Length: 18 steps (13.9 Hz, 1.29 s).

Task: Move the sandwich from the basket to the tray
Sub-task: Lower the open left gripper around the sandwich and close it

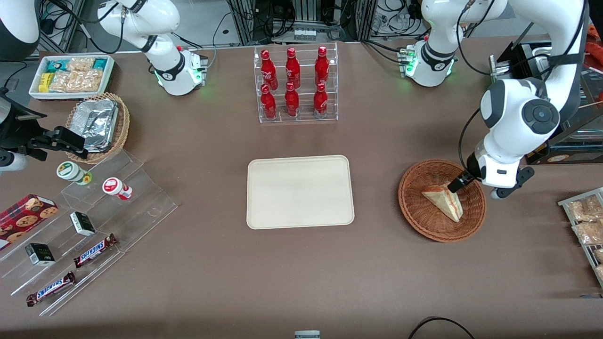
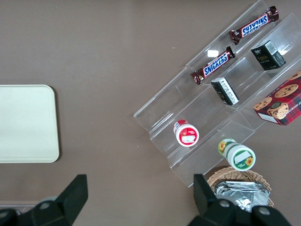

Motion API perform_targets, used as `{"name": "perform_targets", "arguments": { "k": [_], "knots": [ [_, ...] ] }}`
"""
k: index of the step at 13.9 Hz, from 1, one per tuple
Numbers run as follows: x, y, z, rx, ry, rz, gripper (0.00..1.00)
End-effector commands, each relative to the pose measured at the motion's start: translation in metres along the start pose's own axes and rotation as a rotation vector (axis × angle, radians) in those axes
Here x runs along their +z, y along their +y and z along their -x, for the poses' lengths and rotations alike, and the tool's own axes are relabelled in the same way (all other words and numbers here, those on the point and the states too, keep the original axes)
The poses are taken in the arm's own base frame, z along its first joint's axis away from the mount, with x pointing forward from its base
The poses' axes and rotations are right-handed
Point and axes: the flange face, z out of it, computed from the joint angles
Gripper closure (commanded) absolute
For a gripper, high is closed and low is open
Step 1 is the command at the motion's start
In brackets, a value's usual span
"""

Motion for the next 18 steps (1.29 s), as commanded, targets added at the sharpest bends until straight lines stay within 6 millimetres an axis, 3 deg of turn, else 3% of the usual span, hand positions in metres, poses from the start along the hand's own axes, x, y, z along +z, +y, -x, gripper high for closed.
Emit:
{"name": "perform_targets", "arguments": {
  "k": [1,18],
  "knots": [
    [0.018,0.002,-0.003,-0.026,0.009,0.011,0.0],
    [0.081,0.001,0.006,-0.021,-0.027,-0.008,0.0]
  ]
}}
